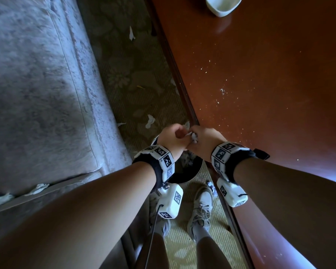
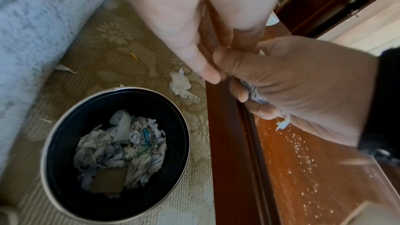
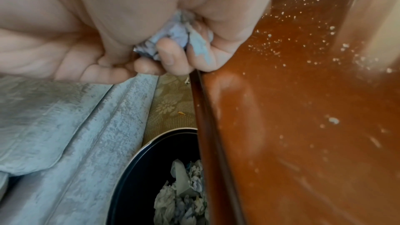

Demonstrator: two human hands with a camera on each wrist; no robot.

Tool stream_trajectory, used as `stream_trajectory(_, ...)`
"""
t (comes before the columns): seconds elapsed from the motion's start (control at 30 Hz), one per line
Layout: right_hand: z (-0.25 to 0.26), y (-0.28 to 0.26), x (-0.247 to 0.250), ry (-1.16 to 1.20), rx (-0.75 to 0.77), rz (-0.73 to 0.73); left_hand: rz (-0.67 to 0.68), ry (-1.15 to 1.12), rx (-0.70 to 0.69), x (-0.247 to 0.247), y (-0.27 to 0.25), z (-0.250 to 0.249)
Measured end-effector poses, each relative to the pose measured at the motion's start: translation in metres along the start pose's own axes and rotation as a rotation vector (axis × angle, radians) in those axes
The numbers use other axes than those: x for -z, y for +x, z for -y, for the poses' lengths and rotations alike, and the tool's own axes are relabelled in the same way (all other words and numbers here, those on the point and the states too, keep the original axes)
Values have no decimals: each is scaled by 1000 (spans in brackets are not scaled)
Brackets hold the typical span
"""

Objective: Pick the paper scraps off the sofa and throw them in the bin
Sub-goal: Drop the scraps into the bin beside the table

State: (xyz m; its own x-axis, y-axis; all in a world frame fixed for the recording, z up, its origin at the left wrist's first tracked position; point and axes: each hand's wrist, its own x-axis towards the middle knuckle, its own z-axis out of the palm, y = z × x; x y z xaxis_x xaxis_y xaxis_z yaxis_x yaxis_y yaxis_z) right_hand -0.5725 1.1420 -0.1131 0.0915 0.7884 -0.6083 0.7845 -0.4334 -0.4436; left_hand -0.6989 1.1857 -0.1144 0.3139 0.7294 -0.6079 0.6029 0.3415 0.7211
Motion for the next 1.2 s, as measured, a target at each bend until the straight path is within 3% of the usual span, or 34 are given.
stream_trajectory(0.3,0,0,-3,-21,57,7,-1,-167,84,-2,6,0)
stream_trajectory(0.57,4,-1,4,30,33,-13,-38,-59,109,0,9,-1)
stream_trajectory(0.8,4,-1,-1,4,-7,-6,92,-48,135,4,4,-3)
stream_trajectory(1.1,15,-6,-3,-33,53,37,-100,66,158,24,3,8)
stream_trajectory(1.2,16,-9,-5,-19,56,43,-190,269,100,28,1,7)
